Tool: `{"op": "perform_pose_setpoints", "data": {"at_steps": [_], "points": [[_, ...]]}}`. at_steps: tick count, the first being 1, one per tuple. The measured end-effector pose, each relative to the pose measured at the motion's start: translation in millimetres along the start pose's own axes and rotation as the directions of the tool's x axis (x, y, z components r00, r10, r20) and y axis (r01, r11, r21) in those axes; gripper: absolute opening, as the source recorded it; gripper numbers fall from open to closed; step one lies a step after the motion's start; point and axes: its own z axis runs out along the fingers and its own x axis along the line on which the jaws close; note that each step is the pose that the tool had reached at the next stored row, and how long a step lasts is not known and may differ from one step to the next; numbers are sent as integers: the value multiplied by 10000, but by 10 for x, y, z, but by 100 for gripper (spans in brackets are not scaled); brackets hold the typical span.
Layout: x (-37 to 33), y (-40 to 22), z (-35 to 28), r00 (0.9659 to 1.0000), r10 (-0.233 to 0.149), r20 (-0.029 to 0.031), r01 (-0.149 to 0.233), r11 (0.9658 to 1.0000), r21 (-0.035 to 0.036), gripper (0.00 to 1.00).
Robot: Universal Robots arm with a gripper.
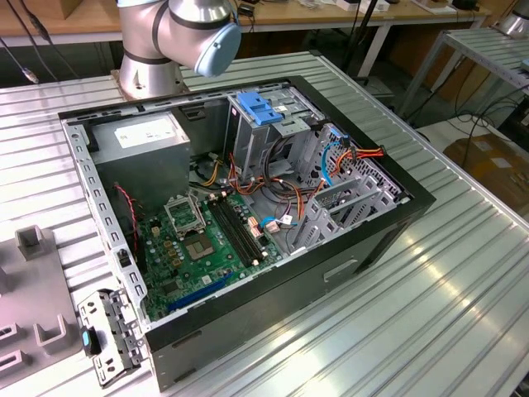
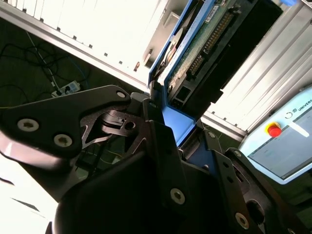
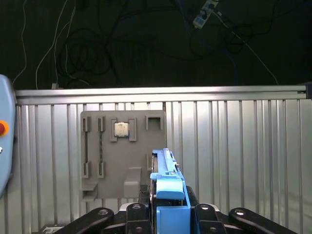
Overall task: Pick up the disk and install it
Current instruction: 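Pick up the disk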
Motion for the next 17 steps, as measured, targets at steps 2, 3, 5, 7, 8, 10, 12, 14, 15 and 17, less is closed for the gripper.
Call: {"op": "perform_pose_setpoints", "data": {"at_steps": [2,3,5,7,8,10,12,14,15,17], "points": [[-1,-25,-1,10000,0,-1,0,10000,0,37],[-1,-35,-1,10000,0,0,0,10000,0,37],[-2,-71,-1,10000,0,0,0,10000,1,37],[-3,-97,-1,10000,0,0,0,10000,1,37],[-3,-109,-2,10000,0,0,0,10000,0,37],[-4,-134,-2,10000,0,-1,0,10000,0,37],[-5,-157,-3,10000,0,0,0,10000,0,37],[-6,-199,-4,10000,0,0,0,10000,0,37],[-6,-218,-4,10000,0,-1,0,10000,0,37],[-8,-264,-5,10000,0,0,0,10000,0,37]]}}
